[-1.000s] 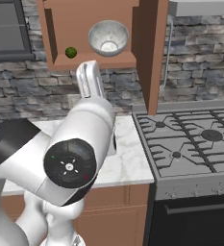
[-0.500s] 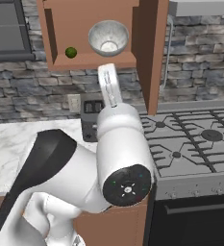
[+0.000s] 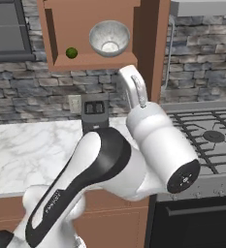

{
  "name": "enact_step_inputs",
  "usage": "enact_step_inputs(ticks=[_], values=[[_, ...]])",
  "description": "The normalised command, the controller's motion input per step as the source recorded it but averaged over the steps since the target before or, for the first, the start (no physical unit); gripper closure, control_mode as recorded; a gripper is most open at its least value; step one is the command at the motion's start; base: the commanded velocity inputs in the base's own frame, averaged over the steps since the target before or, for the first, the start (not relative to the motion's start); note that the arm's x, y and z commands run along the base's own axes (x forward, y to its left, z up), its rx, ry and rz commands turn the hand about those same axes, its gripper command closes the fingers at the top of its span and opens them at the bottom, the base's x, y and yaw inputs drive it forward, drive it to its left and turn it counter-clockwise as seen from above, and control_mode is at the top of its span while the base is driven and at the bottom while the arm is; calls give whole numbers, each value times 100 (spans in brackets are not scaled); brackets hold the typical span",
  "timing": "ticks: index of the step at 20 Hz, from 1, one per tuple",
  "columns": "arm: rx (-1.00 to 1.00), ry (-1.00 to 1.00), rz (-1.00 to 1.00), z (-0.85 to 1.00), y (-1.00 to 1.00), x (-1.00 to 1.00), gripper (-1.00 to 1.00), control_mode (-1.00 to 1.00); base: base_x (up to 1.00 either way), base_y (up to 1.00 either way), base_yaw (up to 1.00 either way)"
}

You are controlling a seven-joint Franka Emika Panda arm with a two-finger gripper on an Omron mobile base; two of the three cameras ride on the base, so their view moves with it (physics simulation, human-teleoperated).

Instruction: Pick the mug and place it in the sink. Pick the bowl and place it in the open cabinet and then close the cabinet.

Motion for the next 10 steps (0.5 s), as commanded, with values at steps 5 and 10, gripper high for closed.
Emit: enact_step_inputs(ticks=[5,10], values=[[0,-5,16,0,-39,15,-100,-100,0,0,0],[0,-9,11,0,-42,0,-100,-100,0,0,0]])
